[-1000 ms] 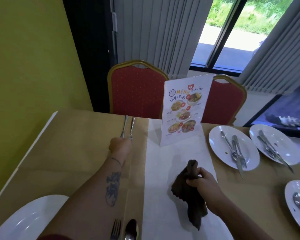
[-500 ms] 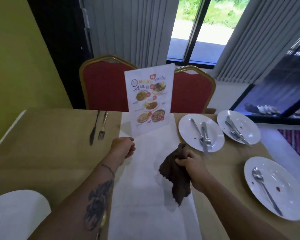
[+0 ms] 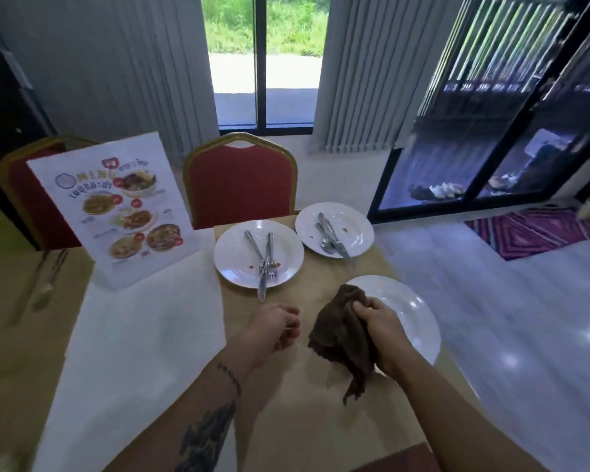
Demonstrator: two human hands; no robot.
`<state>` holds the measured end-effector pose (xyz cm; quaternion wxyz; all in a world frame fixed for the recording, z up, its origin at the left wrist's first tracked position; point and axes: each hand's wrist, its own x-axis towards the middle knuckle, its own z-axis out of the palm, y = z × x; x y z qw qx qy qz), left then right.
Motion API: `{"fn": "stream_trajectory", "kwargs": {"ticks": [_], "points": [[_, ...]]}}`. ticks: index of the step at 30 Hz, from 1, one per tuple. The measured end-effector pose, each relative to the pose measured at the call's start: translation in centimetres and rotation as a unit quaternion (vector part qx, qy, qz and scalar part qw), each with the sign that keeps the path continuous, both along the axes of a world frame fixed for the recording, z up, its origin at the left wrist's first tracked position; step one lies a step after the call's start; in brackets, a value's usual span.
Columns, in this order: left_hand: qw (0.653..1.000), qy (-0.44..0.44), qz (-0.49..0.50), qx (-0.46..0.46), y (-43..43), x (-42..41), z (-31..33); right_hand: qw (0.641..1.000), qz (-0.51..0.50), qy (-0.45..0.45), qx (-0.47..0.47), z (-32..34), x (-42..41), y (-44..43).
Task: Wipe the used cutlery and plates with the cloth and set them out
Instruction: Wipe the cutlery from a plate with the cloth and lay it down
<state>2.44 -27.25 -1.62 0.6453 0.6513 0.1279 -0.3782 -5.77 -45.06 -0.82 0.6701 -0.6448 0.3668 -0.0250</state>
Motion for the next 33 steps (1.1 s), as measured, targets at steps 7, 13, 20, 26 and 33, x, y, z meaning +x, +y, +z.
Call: {"fn": "stream_trajectory", "kwargs": {"ticks": [7,13,20,26,33], "points": [[0.98,-0.115,-0.108,0.122,-11.4,-5.7,-2.8,0.994,-0.103,0.017,0.021,-0.3,-4.7,-9.7],[0.884,-0.287,-0.205,0.308,-15.8,-7.3,-3.0,0.993,-0.103,0.052,0.012,-0.2,-7.4,-13.0],[0.88,-0.26,-0.233,0.321,-17.9,-7.9,-3.7,0.993,-0.072,0.091,-0.013,0.0,-9.1,-15.0],[0.895,-0.247,-0.19,0.319,-18.4,-7.9,-3.2,0.994,-0.05,0.091,-0.017,0.1,-9.1,-15.1],[0.876,-0.259,-0.206,0.35,-20.0,-8.6,-3.6,0.994,-0.039,0.094,-0.043,1.2,-9.2,-15.8]]}}
